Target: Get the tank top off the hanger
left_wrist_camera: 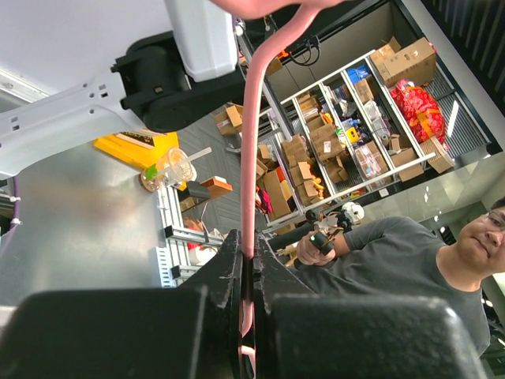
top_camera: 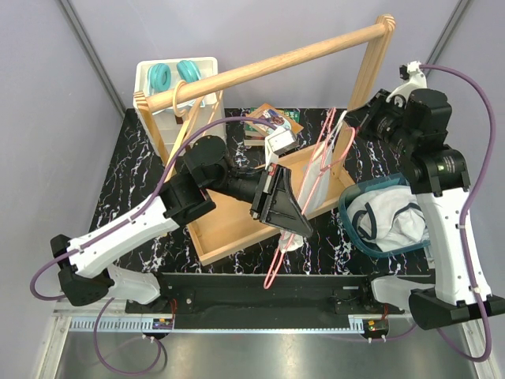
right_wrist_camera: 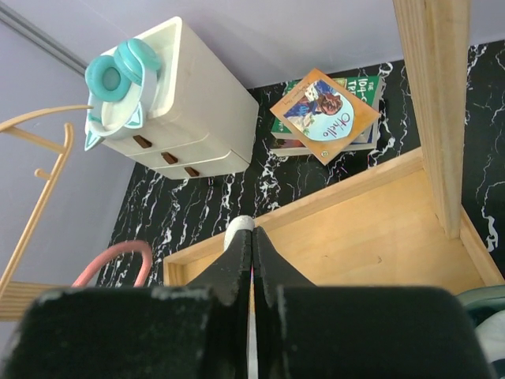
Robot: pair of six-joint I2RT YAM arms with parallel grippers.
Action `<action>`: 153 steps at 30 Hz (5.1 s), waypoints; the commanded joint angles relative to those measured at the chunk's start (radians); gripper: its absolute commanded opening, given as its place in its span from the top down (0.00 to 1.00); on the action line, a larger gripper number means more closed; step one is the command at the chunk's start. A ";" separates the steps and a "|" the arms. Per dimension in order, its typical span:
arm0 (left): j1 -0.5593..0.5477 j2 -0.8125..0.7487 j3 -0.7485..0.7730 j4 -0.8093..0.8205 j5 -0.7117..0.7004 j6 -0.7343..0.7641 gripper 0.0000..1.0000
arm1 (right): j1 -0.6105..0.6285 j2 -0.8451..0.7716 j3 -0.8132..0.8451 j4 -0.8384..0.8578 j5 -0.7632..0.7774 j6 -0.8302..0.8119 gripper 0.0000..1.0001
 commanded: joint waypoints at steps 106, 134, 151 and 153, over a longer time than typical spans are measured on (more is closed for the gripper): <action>0.091 0.206 0.278 -0.147 -0.247 0.080 1.00 | -0.001 -0.579 -0.667 0.161 -0.951 0.126 0.42; 0.089 0.228 0.260 -0.129 -0.304 0.100 1.00 | -0.001 -0.546 -0.621 0.336 -0.988 0.287 1.00; 0.091 0.248 0.221 -0.240 -0.600 0.235 1.00 | -0.003 -0.733 -0.518 -0.091 -0.652 0.182 1.00; 0.091 0.260 0.232 -0.238 -0.605 0.238 1.00 | -0.003 -0.756 -0.486 -0.128 -0.581 0.167 1.00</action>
